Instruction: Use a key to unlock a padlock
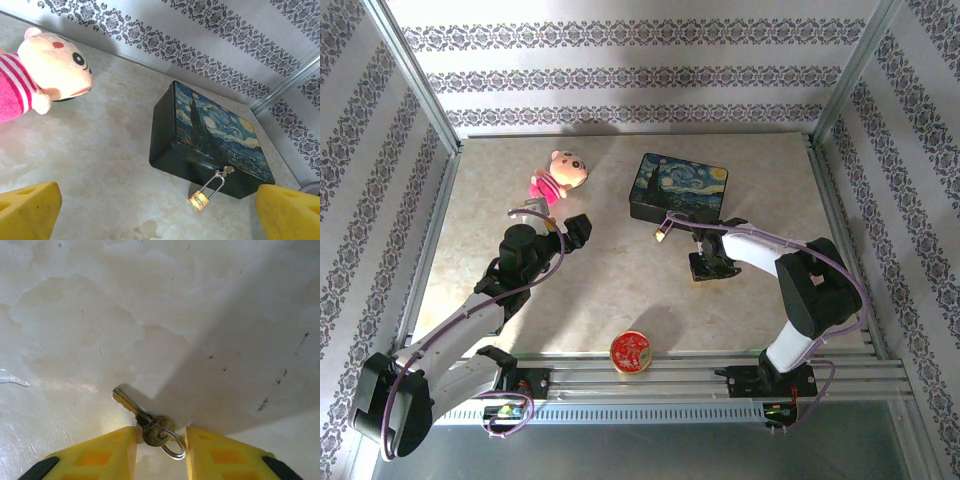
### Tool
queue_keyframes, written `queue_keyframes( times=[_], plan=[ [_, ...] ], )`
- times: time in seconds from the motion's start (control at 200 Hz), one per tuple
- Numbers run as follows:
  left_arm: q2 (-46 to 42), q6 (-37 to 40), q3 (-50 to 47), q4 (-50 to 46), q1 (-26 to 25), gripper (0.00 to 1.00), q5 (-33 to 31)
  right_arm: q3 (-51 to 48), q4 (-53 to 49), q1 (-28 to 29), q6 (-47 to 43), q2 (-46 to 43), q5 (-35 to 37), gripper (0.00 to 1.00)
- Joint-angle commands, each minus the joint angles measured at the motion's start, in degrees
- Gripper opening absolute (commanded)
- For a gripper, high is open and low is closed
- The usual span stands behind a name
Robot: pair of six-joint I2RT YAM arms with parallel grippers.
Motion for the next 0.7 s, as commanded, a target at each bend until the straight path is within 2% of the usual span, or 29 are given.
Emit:
queue_keyframes(
  times=[0.0, 0.075, 0.23, 0.435, 0.695],
  plan=[
    [-1.1, 1.1, -0.8, -1.1, -0.1, 0.99, -0.8, -1.0, -0.3, -0.2, 0.9, -1.1, -1.1, 0.30],
    [-1.4, 1.0, -0.8, -1.2, -0.1, 0.99, -0.9, -1.1, -0.3, -0.1, 1.0, -1.3, -1.1, 0.27],
    [-2.1, 1.0, -1.0, -1.7, -0.1, 0.99, -1.4, -1.1, -0.3, 0.2, 1.2, -2.1, -1.7, 0.13],
    [-2.3, 1.1, -0.6, -2.8, -0.1, 0.99, -2.0, -0.6, -0.9, 1.0, 1.0, -3.7, -1.3, 0.00],
    [-0.6, 0.7, 1.2, -5.9, 0.1, 0.99, -1.7, 1.4, -1.2, 4.0, -0.1, -6.8, -0.1, 0.00]
  ],
)
